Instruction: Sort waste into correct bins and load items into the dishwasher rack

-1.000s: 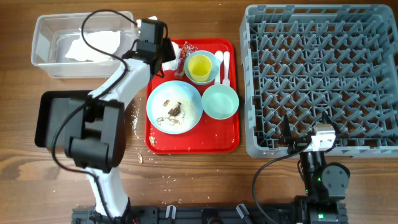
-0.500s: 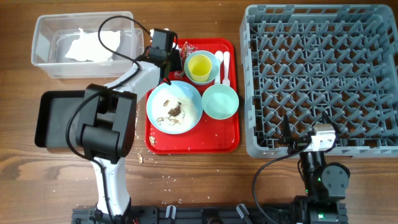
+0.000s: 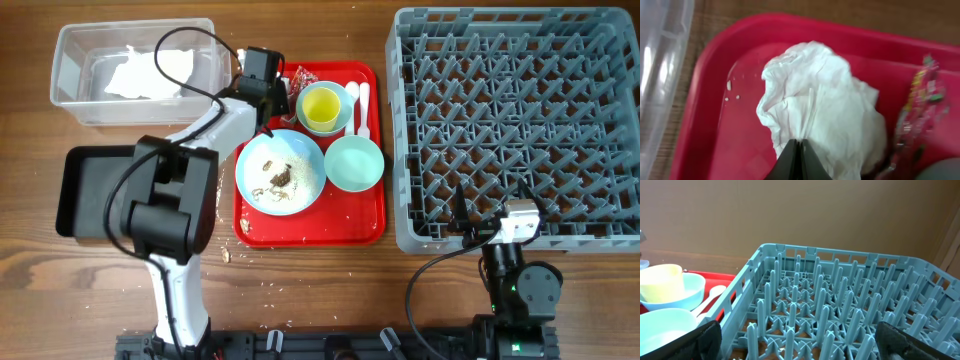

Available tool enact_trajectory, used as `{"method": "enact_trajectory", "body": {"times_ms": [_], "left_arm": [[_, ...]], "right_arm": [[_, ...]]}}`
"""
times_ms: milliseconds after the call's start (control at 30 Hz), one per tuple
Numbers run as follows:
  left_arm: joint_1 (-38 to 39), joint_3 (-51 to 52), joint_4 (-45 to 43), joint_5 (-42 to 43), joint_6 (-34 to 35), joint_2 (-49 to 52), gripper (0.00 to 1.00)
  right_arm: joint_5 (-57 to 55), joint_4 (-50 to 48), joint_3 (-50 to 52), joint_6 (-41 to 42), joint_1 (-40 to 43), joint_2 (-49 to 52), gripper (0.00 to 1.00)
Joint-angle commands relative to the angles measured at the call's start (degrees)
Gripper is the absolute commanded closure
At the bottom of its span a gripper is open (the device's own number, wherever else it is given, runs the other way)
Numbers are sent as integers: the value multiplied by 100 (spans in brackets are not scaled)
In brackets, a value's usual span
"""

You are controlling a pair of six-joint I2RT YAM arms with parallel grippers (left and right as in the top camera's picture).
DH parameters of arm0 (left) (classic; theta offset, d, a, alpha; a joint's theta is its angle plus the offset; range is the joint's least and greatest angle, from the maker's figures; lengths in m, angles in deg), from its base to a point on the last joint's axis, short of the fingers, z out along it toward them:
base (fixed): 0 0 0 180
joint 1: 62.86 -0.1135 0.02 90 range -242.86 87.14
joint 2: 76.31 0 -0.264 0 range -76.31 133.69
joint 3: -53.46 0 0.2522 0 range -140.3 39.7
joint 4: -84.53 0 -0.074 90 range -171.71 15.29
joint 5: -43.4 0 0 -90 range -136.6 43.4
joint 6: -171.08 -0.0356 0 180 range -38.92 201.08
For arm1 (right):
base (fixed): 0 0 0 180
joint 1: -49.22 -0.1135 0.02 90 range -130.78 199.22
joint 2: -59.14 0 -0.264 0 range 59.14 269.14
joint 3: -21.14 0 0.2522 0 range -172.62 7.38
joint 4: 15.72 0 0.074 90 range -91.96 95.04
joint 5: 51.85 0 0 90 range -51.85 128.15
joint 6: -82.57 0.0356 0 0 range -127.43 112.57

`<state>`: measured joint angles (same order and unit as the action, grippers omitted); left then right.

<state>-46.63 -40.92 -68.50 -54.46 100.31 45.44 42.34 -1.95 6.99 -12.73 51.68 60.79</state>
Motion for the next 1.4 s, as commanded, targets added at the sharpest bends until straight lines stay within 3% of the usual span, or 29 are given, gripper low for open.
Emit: {"method": "enact_trajectory", "body": {"times_ms": [0, 167, 400, 433, 467, 567, 600, 633, 700, 767, 900, 1000, 1167, 1367], "left_arm": [[-24, -31, -9, -129, 116, -1040, 96], [-164, -31, -11, -796, 127, -1714, 96], [-1064, -28, 280, -1067, 1757, -1773, 96], [-1217, -28, 293, -1064, 1928, -1770, 90], [-1325, -28, 293, -1060, 1998, -1764, 67], [-1617, -28, 293, -1043, 2026, -1762, 55], [-1668, -28, 293, -979, 2024, -1762, 39], [-1720, -28, 304, -824, 2024, -1762, 32], [-1749, -28, 358, -455, 2024, -1762, 37], [-1709, -28, 417, 203, 1963, -1762, 52], [-1340, -28, 428, 1676, 1036, -1755, 51], [-743, -28, 560, 1644, 356, -1738, 50], [-205, -28, 614, 1075, 350, -1598, 50], [-153, -28, 549, 1084, 369, -944, 50]], "right_arm": [[-72, -11, 9, -59, 31, 13, 0], [-72, -11, 9, -59, 31, 13, 0], [-72, -11, 9, -59, 31, 13, 0], [-74, -11, 9, -59, 31, 13, 0], [-72, -11, 9, -59, 31, 13, 0], [-72, -11, 9, -59, 31, 13, 0], [-74, -11, 9, -61, 31, 13, 0], [-72, -11, 9, -59, 31, 13, 0], [-72, -13, 9, -59, 31, 13, 0], [-72, -13, 9, -57, 31, 13, 0], [-72, -11, 9, -57, 31, 13, 0], [-72, -11, 9, -59, 31, 13, 0], [-72, -13, 9, -59, 31, 13, 0], [-72, -11, 9, -59, 31, 13, 0]]}}
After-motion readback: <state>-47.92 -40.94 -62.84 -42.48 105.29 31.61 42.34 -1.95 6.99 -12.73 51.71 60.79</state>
